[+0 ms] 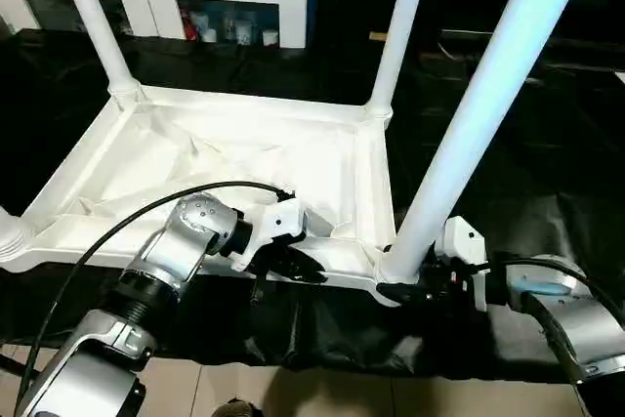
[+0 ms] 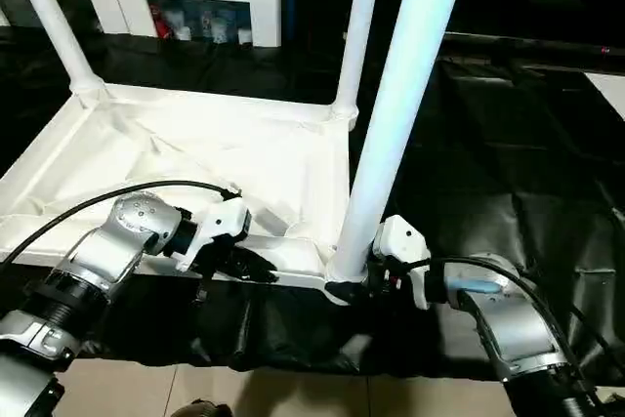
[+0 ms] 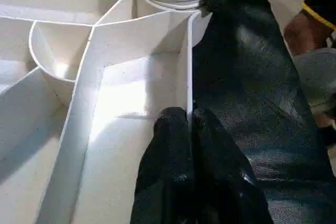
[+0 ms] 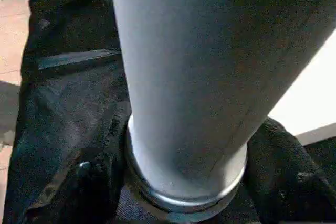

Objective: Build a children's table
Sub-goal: Rotate leg to tighten

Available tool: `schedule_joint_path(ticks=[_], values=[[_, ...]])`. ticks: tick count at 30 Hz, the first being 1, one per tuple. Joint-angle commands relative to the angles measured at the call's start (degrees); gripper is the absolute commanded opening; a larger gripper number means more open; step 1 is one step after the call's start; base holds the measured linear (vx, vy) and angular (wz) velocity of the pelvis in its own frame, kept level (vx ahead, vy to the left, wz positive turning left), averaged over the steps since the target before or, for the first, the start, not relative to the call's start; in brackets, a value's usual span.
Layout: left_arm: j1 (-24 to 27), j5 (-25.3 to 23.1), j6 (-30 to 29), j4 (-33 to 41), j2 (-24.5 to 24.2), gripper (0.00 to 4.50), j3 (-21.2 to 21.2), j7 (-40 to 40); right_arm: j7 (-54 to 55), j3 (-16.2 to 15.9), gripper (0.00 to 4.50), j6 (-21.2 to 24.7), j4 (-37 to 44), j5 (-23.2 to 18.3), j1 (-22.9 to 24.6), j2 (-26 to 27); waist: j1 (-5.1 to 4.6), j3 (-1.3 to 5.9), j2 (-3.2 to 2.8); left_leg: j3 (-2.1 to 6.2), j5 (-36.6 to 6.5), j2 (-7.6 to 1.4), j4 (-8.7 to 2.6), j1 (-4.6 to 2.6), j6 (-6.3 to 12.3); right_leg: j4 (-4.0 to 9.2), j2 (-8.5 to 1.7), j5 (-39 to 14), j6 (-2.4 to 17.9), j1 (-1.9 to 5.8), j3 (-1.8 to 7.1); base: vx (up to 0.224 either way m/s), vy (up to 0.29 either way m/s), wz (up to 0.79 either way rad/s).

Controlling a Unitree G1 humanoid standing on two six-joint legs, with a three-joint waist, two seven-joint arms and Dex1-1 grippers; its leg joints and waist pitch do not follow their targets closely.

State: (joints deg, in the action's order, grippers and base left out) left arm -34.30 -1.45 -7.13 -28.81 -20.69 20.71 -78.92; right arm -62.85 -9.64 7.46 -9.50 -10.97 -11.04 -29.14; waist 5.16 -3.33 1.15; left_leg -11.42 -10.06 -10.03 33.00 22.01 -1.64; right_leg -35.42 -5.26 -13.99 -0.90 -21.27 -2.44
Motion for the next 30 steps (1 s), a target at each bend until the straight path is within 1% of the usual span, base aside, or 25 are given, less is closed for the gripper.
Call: schedule_joint_path(ticks=[1,2,3,4,5,6,7,9,10,12,14,15,16,17,18,19,20,21,22,24,25,26,27,29,30], values=[[-0.39,-0.25,-1.02,-1.03,3.53,0.00,0.48,4.87,4.61,-1.14,2.72,-0.82,-0.82,0.29,-0.71,3.93,0.15,2.83,0.68,1.43,-8.01,-3.84,-3.49,-1.34,6.06,3.77,-3.90,0.66,17.40,1.61,2.15,0.000,0.000,0.00],[-0.46,-0.34,-1.62,-1.12,4.29,0.00,0.03,6.53,7.08,-0.51,2.71,-0.72,-1.64,0.61,-1.00,5.24,-0.03,2.77,0.67,1.49,-9.13,-3.78,-3.69,-1.28,4.98,3.98,-3.92,-1.72,17.02,1.62,2.14,0.000,0.000,0.00],[-0.49,-0.52,-1.90,-1.24,5.04,0.00,-0.14,7.91,9.54,0.18,2.71,-0.46,-2.51,0.83,-1.34,6.65,-0.07,2.85,0.91,1.64,-10.38,-3.68,-3.86,-1.27,3.65,4.36,-4.14,-5.56,15.86,1.73,2.10,0.000,0.000,0.00],[-0.48,-0.57,-1.96,-1.24,5.22,0.00,-0.17,8.24,10.17,0.35,2.70,-0.39,-2.72,0.87,-1.43,7.01,-0.10,2.80,0.85,1.64,-10.71,-3.72,-3.98,-1.26,3.23,4.47,-4.09,-6.70,15.39,1.68,2.12,0.000,0.000,0.00],[-0.45,-0.68,-2.16,-1.21,5.77,0.00,-0.21,9.15,12.01,0.87,2.70,-0.12,-3.35,0.98,-1.69,8.08,-0.14,2.86,0.92,1.69,-11.34,-3.78,-4.09,-1.33,2.63,4.58,-4.04,-8.01,14.64,1.58,2.15,0.000,0.000,0.00],[-0.12,-0.91,-3.80,-0.46,7.46,0.00,-0.13,11.42,16.36,1.81,2.70,0.82,-4.50,0.98,-2.18,11.01,-0.18,3.00,0.99,1.69,-11.44,-3.84,-4.11,-1.44,2.32,4.56,-4.05,-8.15,14.50,1.54,2.17,0.000,0.000,0.00],[-0.12,-0.91,-3.80,-0.46,7.46,0.00,-0.13,11.42,16.36,1.81,2.70,0.82,-4.50,0.98,-2.18,11.01,-0.20,2.95,0.81,1.74,-11.69,-3.82,-4.23,-1.47,1.80,4.63,-4.08,-8.32,14.37,1.34,2.18,0.000,0.000,0.00],[0.46,-2.07,-5.80,0.52,9.67,0.00,0.47,15.20,21.40,2.03,2.70,1.51,-5.46,1.78,-2.50,14.84,-0.38,2.94,0.87,1.76,-11.62,-3.78,-4.39,-1.31,1.14,4.56,-3.96,-7.90,13.94,1.37,2.17,0.000,0.000,0.00],[0.85,-2.68,-6.92,0.69,11.11,0.00,0.73,17.40,23.75,1.51,2.70,1.48,-6.04,2.81,-2.63,16.75,-0.35,3.19,0.89,1.68,-11.79,-3.81,-4.25,-1.61,0.84,4.56,-4.00,-7.39,13.89,1.25,2.24,0.000,0.000,0.00],[1.08,-3.15,-7.51,0.73,12.06,0.00,0.75,19.00,25.65,1.32,2.70,1.97,-6.56,3.51,-2.80,18.11,-0.22,3.25,0.92,1.64,-11.59,-3.61,-4.16,-1.52,0.88,4.67,-3.96,-7.06,13.55,1.42,2.26,0.000,0.000,0.00],[1.24,-4.08,-8.39,0.62,13.76,0.00,0.85,21.77,30.25,1.54,2.70,2.95,-8.18,5.07,-3.58,20.68,-0.21,3.26,1.08,1.58,-10.62,-3.54,-4.14,-1.46,1.06,4.62,-3.86,-5.56,13.26,1.27,2.33,0.000,0.000,0.00],[1.23,-4.41,-8.71,0.45,14.77,0.00,0.81,23.31,32.25,1.76,2.70,3.18,-8.92,5.37,-3.95,22.06,-0.27,3.18,1.09,1.65,-11.77,-3.51,-4.37,-1.50,0.69,4.81,-3.89,-7.31,12.75,1.28,2.27,0.000,0.000,0.00],[1.14,-4.67,-8.83,0.26,15.57,0.00,0.88,24.31,32.83,1.81,2.70,2.70,-9.03,5.08,-3.97,23.03,-0.24,3.14,1.07,1.69,-13.51,-3.62,-4.47,-1.76,0.12,5.09,-4.02,-9.70,12.28,1.19,2.33,0.000,0.000,0.00],[1.06,-4.84,-8.86,0.11,16.16,0.00,0.93,25.05,33.02,1.82,2.70,2.22,-8.97,4.69,-3.92,23.73,-0.18,3.09,1.00,1.71,-14.36,-3.65,-4.53,-1.87,-0.14,5.25,-4.02,-10.87,12.00,1.11,2.36,0.000,0.000,0.00],[1.08,-5.11,-9.20,0.24,16.75,0.00,1.08,25.68,32.35,1.80,3.26,2.34,-8.09,4.14,-3.44,24.49,-0.12,3.20,1.02,1.80,-15.29,-3.68,-4.67,-1.93,-0.63,5.37,-3.96,-11.81,11.20,1.12,2.40,0.000,0.000,0.00],[1.08,-5.13,-9.21,0.26,16.82,0.00,1.11,25.71,32.12,1.75,3.26,2.42,-7.85,4.03,-3.32,24.52,-0.12,3.20,1.02,1.80,-15.29,-3.68,-4.67,-1.93,-0.63,5.37,-3.96,-11.81,11.20,1.12,2.40,0.000,0.000,0.00],[1.09,-5.13,-9.22,0.27,16.82,0.00,1.11,25.71,32.10,1.75,3.40,2.43,-7.82,4.03,-3.30,24.53,-0.06,3.24,1.04,1.85,-15.07,-3.65,-4.68,-1.84,-0.54,5.30,-3.90,-11.03,10.92,1.20,2.39,0.000,0.000,0.00],[1.25,-5.37,-9.06,0.54,16.96,0.00,1.22,25.89,30.80,1.53,3.46,3.10,-6.29,3.54,-2.48,24.23,0.04,3.24,0.52,1.90,-14.74,-3.60,-4.70,-1.76,-0.41,5.25,-3.91,-10.14,10.78,1.21,2.44,0.000,0.000,0.00],[1.30,-5.38,-8.45,0.55,16.86,0.00,1.32,25.61,30.03,1.39,3.57,3.32,-5.40,3.42,-2.00,23.63,-0.02,3.29,0.83,1.86,-14.37,-3.56,-4.69,-1.65,-0.23,5.24,-3.81,-9.15,10.59,1.32,2.41,0.000,0.000,0.00],[1.61,-4.84,-7.53,1.01,16.26,0.00,1.71,23.47,27.93,0.47,3.84,3.20,-3.83,4.07,-1.17,21.53,0.17,3.45,0.86,1.79,-13.34,-3.54,-4.52,-1.69,0.34,5.07,-3.78,-7.22,10.67,1.40,2.41,0.000,0.000,0.00],[1.70,-4.72,-7.19,1.17,15.95,0.00,1.87,22.56,26.95,0.04,3.84,3.06,-3.47,4.33,-0.97,20.65,0.18,3.56,0.40,1.73,-12.50,-3.50,-4.37,-1.70,0.70,4.94,-3.70,-5.10,11.07,1.42,2.43,0.000,0.000,0.00],[1.85,-4.54,-6.87,1.49,15.42,0.00,2.13,21.12,25.18,-0.68,3.90,2.73,-2.82,4.68,-0.60,19.12,0.22,3.59,0.63,1.72,-11.77,-3.47,-4.27,-1.64,1.02,4.86,-3.67,-3.96,11.21,1.55,2.39,0.000,0.000,0.00],[1.96,-4.41,-6.24,1.76,14.83,0.00,2.40,19.67,23.25,-1.37,3.90,2.49,-2.10,4.89,-0.22,17.53,0.43,3.74,0.63,1.61,-9.45,-3.40,-3.95,-1.51,2.42,4.41,-3.68,0.04,11.89,1.77,2.37,0.000,0.000,0.00],[1.96,-4.38,-6.19,1.83,14.57,0.00,2.50,19.08,22.29,-1.56,3.90,2.43,-1.68,4.78,-0.02,16.84,0.46,3.78,0.75,1.54,-8.69,-3.30,-3.81,-1.42,3.18,4.38,-3.68,0.99,12.25,1.88,2.30,0.000,0.000,0.00],[1.86,-4.02,-5.43,1.94,13.54,0.00,2.72,16.83,18.99,-1.72,3.90,2.47,-0.35,3.92,0.59,14.61,0.67,3.76,0.72,1.56,-8.26,-3.29,-3.76,-1.44,3.70,4.42,-3.73,0.94,12.43,1.95,2.24,0.000,0.000,0.00]])
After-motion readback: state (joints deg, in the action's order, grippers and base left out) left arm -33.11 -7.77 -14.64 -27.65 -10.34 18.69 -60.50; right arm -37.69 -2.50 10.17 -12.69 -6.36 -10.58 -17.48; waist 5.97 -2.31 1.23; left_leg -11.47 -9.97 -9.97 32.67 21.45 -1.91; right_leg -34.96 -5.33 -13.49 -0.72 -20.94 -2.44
